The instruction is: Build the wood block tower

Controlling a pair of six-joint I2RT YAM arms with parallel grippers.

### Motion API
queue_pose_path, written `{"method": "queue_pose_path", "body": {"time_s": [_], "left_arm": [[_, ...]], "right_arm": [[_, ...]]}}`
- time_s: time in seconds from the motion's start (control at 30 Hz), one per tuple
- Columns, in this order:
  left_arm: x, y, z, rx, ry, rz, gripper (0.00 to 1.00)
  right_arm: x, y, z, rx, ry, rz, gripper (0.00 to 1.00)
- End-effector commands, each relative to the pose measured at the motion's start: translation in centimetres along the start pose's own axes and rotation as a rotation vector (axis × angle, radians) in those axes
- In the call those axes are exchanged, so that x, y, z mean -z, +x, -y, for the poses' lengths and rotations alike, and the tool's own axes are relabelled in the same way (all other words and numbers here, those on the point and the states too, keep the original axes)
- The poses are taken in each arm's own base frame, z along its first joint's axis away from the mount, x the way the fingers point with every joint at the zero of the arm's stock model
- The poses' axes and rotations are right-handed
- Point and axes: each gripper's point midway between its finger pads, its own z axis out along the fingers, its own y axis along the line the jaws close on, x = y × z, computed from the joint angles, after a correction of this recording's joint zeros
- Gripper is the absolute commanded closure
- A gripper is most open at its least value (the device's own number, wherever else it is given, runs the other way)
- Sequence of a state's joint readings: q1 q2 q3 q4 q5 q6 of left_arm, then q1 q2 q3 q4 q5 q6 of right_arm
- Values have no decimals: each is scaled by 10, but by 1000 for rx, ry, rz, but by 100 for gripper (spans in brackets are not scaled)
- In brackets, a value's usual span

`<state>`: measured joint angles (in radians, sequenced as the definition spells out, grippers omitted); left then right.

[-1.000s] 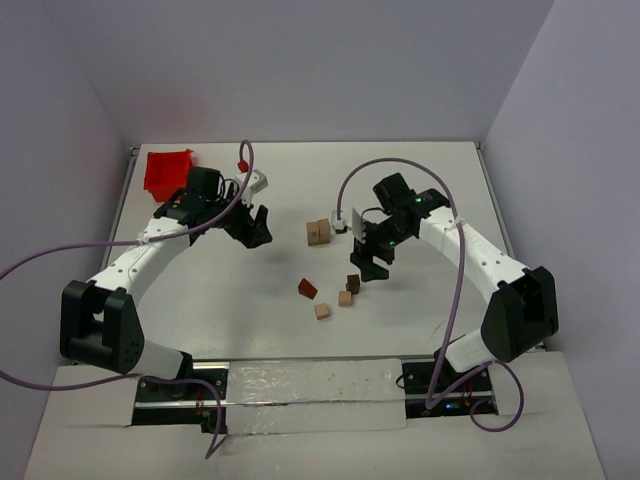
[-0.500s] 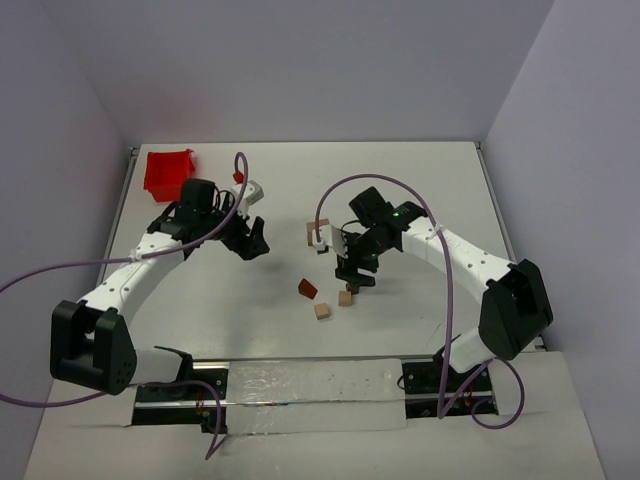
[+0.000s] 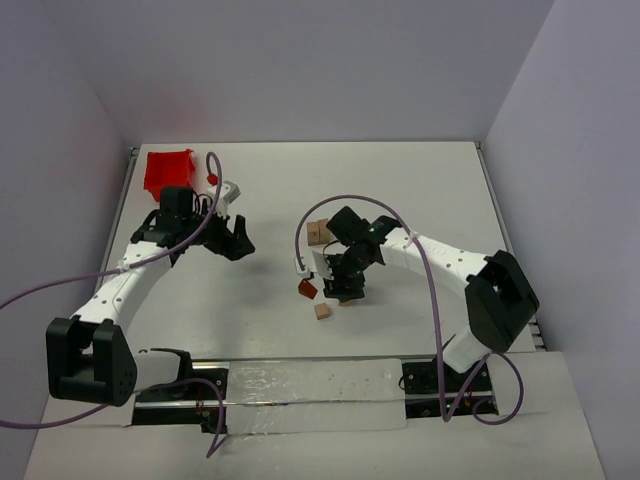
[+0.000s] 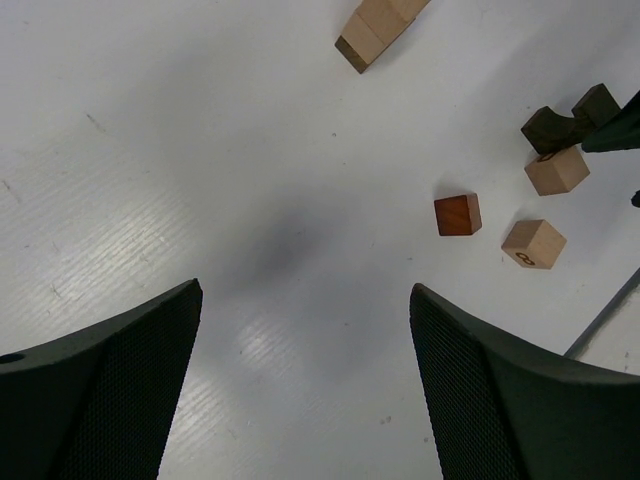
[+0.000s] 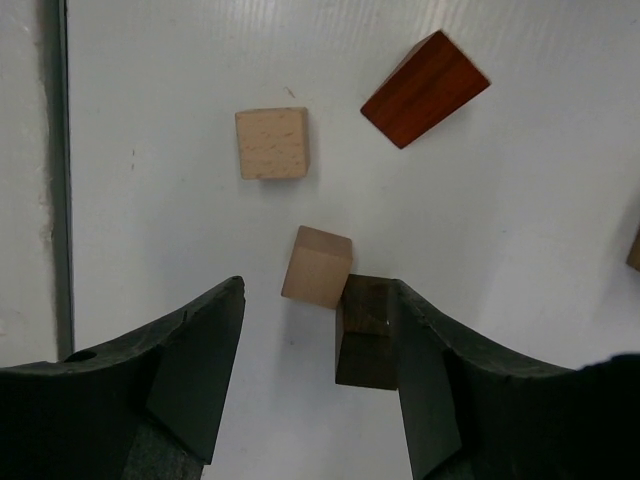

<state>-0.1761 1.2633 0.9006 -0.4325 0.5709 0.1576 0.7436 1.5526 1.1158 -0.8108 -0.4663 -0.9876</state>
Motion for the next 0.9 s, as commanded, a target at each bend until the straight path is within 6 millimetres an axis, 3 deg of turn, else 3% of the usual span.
{"method": "queue_pose_path", "body": {"time_s": [0.0, 0.43, 0.7, 0.87], "left_arm": [[12, -15, 7, -5, 9, 72, 9], [18, -15, -2, 26, -22, 84, 8], [17, -16, -4, 24, -23, 85, 8], [16, -18, -5, 24, -24, 86, 8]], "right_arm": [[-14, 9, 1, 28, 3, -29, 35], [-40, 36, 0, 8, 11, -110, 43], [-43, 44, -6, 5, 3, -123, 48], [-40, 40, -4, 6, 19, -111, 59]]}}
